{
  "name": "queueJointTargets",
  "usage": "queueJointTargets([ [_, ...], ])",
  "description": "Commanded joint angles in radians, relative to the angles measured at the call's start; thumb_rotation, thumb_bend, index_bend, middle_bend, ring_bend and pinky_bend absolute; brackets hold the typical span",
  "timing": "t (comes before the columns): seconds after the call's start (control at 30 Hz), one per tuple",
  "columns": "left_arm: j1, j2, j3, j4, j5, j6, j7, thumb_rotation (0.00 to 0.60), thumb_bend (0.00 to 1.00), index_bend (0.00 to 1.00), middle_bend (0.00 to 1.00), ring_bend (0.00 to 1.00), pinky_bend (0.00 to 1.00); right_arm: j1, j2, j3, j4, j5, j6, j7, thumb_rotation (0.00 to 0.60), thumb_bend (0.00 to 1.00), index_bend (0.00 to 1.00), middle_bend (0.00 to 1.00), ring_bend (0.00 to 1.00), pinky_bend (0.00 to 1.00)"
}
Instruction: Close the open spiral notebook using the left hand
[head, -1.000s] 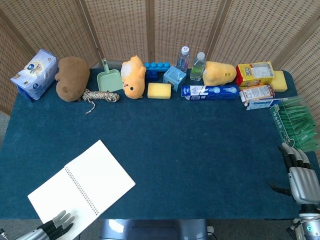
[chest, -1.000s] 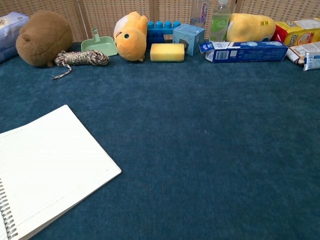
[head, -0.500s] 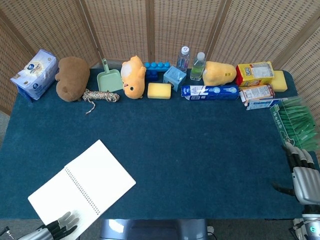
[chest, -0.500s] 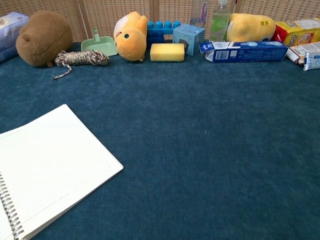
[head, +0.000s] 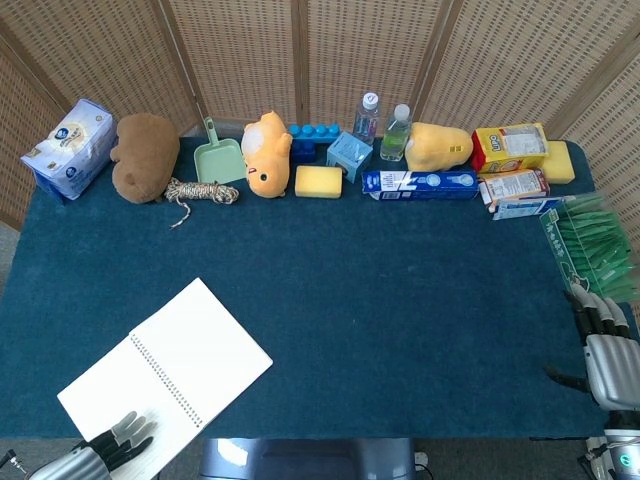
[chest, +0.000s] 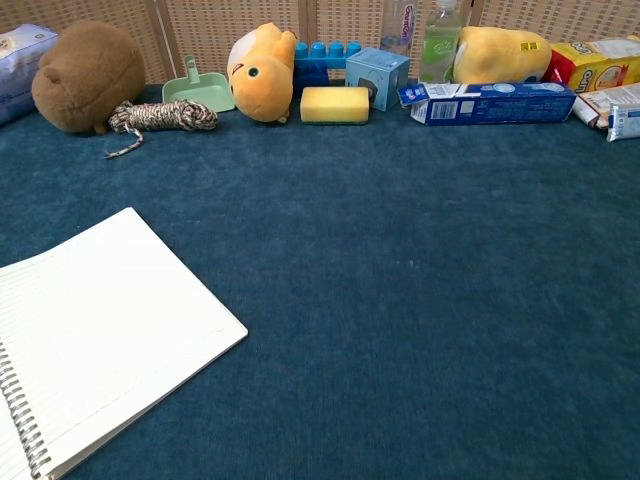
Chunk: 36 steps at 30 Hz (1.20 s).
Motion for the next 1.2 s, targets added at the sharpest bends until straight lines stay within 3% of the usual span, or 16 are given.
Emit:
queueJointTargets([
  [0.03,0.002,-0.002,-0.004,-0.001,-0.007,-0.003,0.001,0.600,0.26,0.00,0.00,0.00,0.03,-0.001,-0.001,0.000,0.000,-0.002,0.003,-0.003,0.600,0.00,0.00,0.00,0.00,0.02],
  [0.13,0.005,-0.003,-0.007,-0.003,-0.016,-0.011,0.001,0.600,0.28,0.00,0.00,0.00,0.05,-0.001,-0.003,-0.001,0.000,-0.005,0.004,-0.006,0.600,0.00,0.00,0.00,0.00,0.02],
  [0.4,0.001,-0.006,0.000,0.001,-0.012,0.004,0.005,0.600,0.33,0.00,0.00,0.00,0.26,-0.002,-0.002,-0.001,0.000,-0.007,0.005,-0.003,0.600,0.00,0.00,0.00,0.00,0.03],
  [0.57,0.011,-0.012,-0.018,0.001,-0.037,0.002,0.002,0.600,0.36,0.00,0.04,0.12,0.33,-0.002,0.000,-0.002,0.001,-0.007,0.005,0.000,0.600,0.00,0.00,0.00,0.00,0.03],
  [0.7,0.016,-0.017,-0.030,0.001,-0.050,0.027,-0.002,0.600,0.38,0.02,0.11,0.19,0.35,-0.002,0.000,-0.002,-0.001,-0.008,0.003,-0.002,0.600,0.00,0.00,0.00,0.00,0.03],
  [1.2,0.006,-0.021,-0.084,-0.042,-0.105,0.078,-0.029,0.600,0.40,0.12,0.20,0.27,0.38,0.001,-0.003,-0.005,-0.004,-0.008,-0.003,-0.012,0.600,0.00,0.00,0.00,0.00,0.04],
])
